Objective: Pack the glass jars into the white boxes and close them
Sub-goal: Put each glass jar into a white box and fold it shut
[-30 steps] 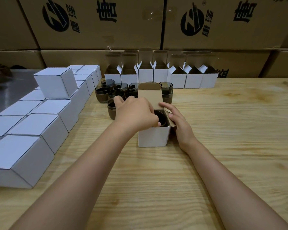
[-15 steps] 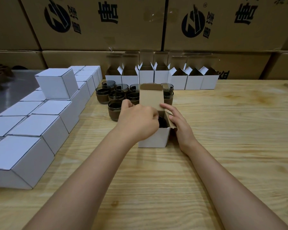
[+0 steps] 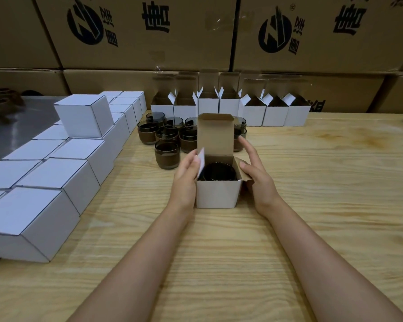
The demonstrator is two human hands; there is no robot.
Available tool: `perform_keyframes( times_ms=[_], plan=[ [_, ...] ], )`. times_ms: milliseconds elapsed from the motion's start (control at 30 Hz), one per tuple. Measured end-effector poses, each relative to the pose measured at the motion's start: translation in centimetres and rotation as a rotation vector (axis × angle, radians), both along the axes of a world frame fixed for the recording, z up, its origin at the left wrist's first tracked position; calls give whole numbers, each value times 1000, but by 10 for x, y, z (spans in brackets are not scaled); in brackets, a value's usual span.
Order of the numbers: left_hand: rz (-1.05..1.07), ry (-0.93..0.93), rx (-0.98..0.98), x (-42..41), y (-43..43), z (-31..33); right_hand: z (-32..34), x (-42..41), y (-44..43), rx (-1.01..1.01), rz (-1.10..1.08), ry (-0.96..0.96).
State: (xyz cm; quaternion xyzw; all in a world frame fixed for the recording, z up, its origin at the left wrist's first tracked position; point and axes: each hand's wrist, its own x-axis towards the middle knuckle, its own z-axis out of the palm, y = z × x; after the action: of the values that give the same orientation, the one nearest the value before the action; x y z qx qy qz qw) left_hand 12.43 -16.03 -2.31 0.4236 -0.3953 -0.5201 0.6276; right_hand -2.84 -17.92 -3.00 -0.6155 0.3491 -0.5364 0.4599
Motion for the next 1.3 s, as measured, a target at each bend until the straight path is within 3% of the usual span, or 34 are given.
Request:
perform_keyframes(
  times_ms=[133, 233, 300, 367, 533, 833, 1000, 1300],
  plan=[
    [-56, -3, -29, 0, 2, 1, 1, -1, -1, 182, -31, -141],
    [-58, -12, -34, 1, 2, 1, 5, 0, -2, 344, 151, -485],
    [-54, -8, -29, 1, 0, -1, 8, -1, -1, 356, 213, -548],
    [-34, -21, -42, 1, -1, -3, 8, 0, 0, 332, 241, -539],
    [-33, -45, -73, -1, -2, -6, 5, 14, 3, 194, 141, -252],
    [-25, -39, -45, -2, -2, -2, 6, 14, 9, 160, 154, -356],
    [-48, -17, -50, -1, -1, -2, 8, 12, 15, 136, 230, -287],
    [-46, -108, -21, 2, -3, -8, 6, 13, 15, 125, 156, -241]
  ],
)
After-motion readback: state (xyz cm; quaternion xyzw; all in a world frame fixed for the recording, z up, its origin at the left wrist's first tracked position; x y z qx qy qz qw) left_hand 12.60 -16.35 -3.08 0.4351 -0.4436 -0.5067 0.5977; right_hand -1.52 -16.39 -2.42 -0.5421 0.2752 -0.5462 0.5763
